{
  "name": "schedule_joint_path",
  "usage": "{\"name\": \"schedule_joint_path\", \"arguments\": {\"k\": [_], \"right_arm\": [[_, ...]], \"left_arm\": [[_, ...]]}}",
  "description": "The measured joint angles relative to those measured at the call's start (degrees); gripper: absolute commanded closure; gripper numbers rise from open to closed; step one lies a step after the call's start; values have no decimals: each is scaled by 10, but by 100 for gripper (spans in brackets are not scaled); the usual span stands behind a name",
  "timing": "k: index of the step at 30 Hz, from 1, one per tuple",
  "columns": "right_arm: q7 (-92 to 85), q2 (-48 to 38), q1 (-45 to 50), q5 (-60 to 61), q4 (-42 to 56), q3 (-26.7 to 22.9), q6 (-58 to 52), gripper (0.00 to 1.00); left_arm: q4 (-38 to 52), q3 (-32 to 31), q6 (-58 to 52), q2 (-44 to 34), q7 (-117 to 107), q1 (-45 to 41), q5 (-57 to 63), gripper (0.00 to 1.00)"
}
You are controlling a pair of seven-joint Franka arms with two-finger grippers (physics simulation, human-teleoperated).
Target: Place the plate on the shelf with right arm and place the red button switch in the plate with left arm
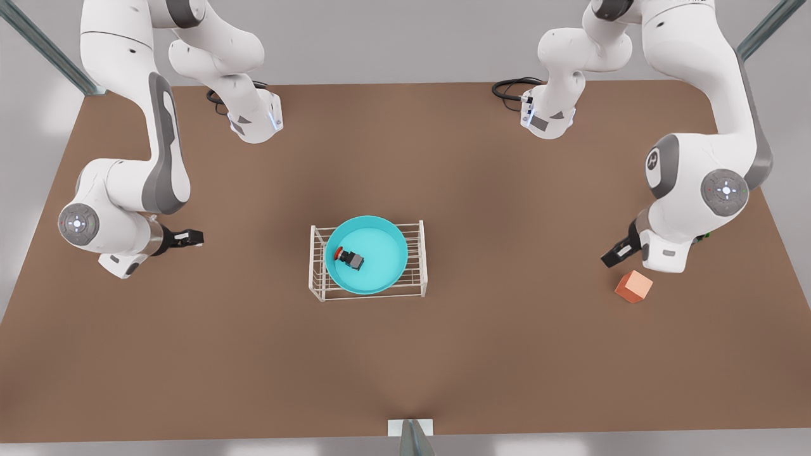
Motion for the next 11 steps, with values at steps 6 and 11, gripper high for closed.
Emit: {"name": "schedule_joint_path", "arguments": {"k": [6,11], "right_arm": [[-1,0,0,0,0,0,-1,0],[-1,5,0,-1,6,0,-2,0]], "left_arm": [[5,0,-2,5,104,-1,-2,0],[5,0,-3,6,167,-1,-3,0]]}}
